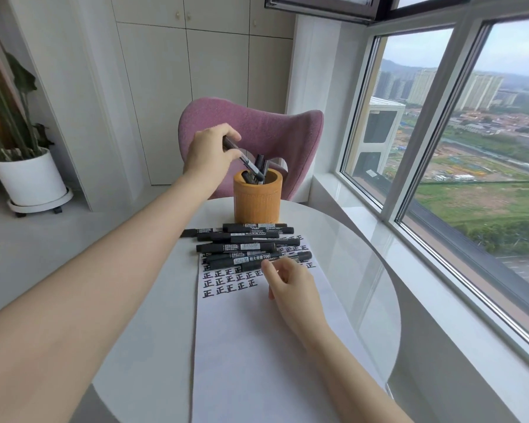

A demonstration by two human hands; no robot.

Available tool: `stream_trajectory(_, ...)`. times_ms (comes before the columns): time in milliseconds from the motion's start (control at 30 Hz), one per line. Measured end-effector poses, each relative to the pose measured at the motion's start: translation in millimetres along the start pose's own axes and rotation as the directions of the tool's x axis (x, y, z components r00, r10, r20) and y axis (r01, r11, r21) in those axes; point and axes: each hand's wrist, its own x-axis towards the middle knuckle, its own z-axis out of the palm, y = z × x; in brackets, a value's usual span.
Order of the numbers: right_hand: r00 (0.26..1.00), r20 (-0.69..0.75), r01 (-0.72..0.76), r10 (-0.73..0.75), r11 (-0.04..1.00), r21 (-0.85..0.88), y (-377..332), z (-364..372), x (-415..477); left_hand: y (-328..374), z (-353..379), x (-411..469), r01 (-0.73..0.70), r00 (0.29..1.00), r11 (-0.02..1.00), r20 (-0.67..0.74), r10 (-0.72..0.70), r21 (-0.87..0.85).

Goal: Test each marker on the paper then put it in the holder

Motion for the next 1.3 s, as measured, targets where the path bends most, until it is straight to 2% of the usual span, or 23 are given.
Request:
stream_trajectory(400,1.0,-0.022,-0.006,0.006,1.0,0.014,8,3,1,-2,44,-6,-0.009,0.988,1.0,0.154,0.009,0.0)
stream_trajectory(533,1.0,-0.014,0.012,-0.012,1.0,-0.011,9,4,0,0,55,-13,-0.115,0.969,0.979,0.236,0.073,0.171)
stream_trajectory(600,1.0,-0.011,0.015,-0.015,1.0,-0.018,9,4,0,1,56,-16,-0.123,0.962,0.974,0.265,0.07,0.192)
stream_trajectory(767,1.0,-0.021,0.003,-0.002,1.0,0.024,8,2,1,5,42,-29,-0.152,0.982,0.987,0.123,0.144,0.054)
stream_trajectory(867,0.998,-0.058,0.042,-0.039,0.998,0.056,5,-3,1,5,27,-56,-0.194,0.974,0.981,0.118,0.195,-0.021)
stream_trajectory(967,0.983,-0.137,0.111,-0.123,0.99,-0.087,6,-15,11,0,11,-96,-0.174,0.972,0.981,0.142,0.186,-0.09)
stream_trajectory(1033,0.978,-0.154,0.112,-0.143,0.975,-0.194,11,-24,20,-6,2,-124,-0.097,0.974,0.985,0.188,0.124,-0.145)
stream_trajectory(1133,0.982,-0.132,0.091,-0.137,0.947,-0.307,21,-30,31,-20,-4,-158,0.035,0.964,0.977,0.265,0.022,-0.211)
stream_trajectory(1300,0.985,-0.073,0.107,-0.155,0.89,-0.443,28,-29,43,-32,-7,-185,0.087,0.961,0.974,0.274,-0.027,-0.209)
